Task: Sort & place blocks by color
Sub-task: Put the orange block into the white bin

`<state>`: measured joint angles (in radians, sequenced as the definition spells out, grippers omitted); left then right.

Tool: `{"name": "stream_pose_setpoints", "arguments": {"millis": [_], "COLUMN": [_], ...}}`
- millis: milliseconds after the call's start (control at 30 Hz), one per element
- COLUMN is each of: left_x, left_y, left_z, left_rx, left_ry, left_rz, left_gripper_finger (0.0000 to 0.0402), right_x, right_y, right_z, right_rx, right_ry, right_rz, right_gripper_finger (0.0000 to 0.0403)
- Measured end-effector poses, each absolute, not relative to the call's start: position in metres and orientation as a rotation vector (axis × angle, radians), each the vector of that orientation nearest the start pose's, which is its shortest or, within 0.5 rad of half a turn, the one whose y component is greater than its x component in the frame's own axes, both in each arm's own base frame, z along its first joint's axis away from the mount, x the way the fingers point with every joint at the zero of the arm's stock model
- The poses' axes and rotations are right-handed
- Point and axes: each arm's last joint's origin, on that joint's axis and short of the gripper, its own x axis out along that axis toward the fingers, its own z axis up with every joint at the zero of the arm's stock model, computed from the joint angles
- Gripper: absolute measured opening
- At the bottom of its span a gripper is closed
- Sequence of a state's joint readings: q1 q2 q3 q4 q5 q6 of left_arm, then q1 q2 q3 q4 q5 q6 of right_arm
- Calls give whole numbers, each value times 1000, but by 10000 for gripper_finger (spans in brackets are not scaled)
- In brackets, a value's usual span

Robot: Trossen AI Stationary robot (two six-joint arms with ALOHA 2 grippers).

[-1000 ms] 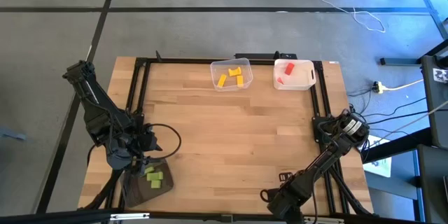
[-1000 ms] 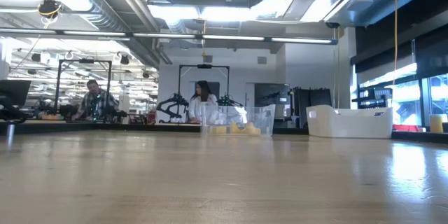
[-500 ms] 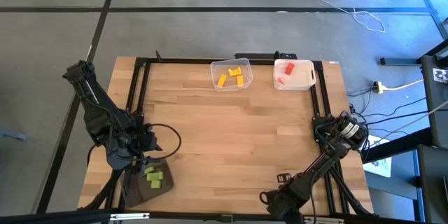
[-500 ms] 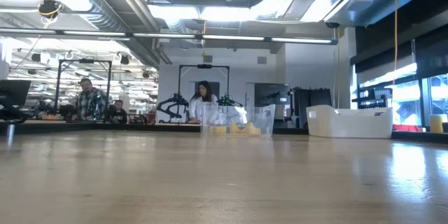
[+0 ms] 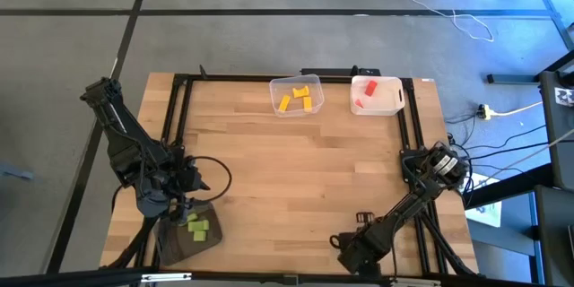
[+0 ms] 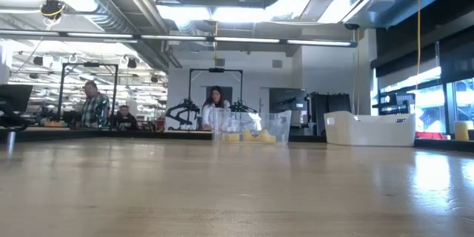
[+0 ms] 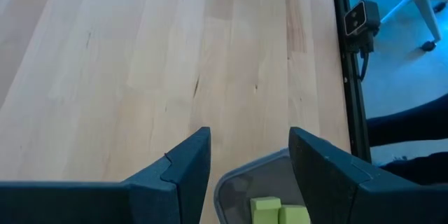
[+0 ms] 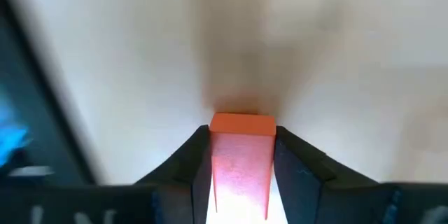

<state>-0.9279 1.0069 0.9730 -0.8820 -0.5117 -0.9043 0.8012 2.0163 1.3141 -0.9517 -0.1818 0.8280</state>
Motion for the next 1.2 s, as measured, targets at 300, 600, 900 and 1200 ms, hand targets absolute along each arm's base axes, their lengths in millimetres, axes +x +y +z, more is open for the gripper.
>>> {"name": "stream_pose_setpoints", "arguments": {"millis": [300,600,900,1200], "left_x": [121,121,122,132], "left_y": [-137,-137,-135,-125], "left_z": [305,305,306,306], "left_rx": [-246,-240,-224,-186], "left_ry": [772,754,710,683], "left_rz": [-34,-17,26,101], "left_gripper_finger": [183,183,183,183], "right_x": [254,269,285,299], "right_y": [226,181,125,67], "right_z": [152,158,170,189], "right_rx": [-58,-87,-230,-293], "right_ry": [1843,1895,1921,1819], "right_rz": [-178,-456,-630,-723], "right_gripper_finger": [121,121,121,121]}}
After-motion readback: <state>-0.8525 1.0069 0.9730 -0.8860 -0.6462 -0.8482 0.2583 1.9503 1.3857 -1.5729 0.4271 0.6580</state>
